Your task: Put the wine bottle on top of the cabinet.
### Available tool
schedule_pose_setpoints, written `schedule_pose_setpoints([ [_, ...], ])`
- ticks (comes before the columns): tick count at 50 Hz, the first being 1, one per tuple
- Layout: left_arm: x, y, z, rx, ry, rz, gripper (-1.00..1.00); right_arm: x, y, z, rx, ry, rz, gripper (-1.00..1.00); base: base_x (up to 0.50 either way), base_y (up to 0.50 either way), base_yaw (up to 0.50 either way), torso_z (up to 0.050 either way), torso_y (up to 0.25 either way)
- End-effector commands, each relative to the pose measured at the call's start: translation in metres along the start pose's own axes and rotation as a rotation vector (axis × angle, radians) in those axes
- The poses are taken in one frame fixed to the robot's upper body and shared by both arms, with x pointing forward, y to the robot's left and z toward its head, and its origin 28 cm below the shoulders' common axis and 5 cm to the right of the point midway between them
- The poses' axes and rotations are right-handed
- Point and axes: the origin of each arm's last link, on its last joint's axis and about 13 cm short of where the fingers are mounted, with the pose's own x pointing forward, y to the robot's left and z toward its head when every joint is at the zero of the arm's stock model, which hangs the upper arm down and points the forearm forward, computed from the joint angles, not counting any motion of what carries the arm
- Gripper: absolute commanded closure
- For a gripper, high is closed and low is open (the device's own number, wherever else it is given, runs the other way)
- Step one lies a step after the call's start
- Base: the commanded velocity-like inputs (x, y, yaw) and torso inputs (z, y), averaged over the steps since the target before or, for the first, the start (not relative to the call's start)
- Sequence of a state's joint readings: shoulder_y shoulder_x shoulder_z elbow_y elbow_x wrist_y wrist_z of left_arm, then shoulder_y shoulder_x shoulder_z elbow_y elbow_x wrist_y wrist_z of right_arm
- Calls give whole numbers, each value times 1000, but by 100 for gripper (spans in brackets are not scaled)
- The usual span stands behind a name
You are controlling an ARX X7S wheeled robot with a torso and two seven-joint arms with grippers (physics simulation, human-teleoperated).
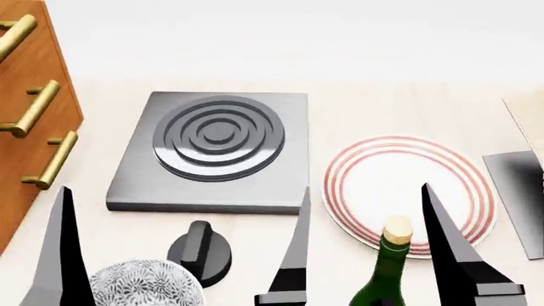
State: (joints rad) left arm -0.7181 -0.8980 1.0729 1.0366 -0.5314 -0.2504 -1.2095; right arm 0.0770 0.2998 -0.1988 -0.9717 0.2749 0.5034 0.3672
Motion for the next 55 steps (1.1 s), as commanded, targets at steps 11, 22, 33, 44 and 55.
schedule_pose_setpoints([
  [11, 0, 1, 1, 4, -2, 5, -100, 0, 1, 1, -15, 5, 9, -100, 0, 500, 0, 0, 0],
  [22, 0, 1, 2, 4, -4, 5, -100, 0, -1, 2, 14, -14, -6, -100, 0, 136, 0, 0, 0],
  [33, 0, 0, 0, -13, 1, 1, -100, 0, -3, 4, -38, -9, -20, -100, 0, 0, 0, 0, 0],
  [44, 0, 1, 4, -12, -5, 6, -100, 11, -15, 7, -145, 15, -57, -100, 0, 0, 0, 0, 0],
  [55, 0, 1, 5, -11, -9, 9, -100, 17, -40, 0, -213, 52, -142, -100, 0, 0, 0, 0, 0],
])
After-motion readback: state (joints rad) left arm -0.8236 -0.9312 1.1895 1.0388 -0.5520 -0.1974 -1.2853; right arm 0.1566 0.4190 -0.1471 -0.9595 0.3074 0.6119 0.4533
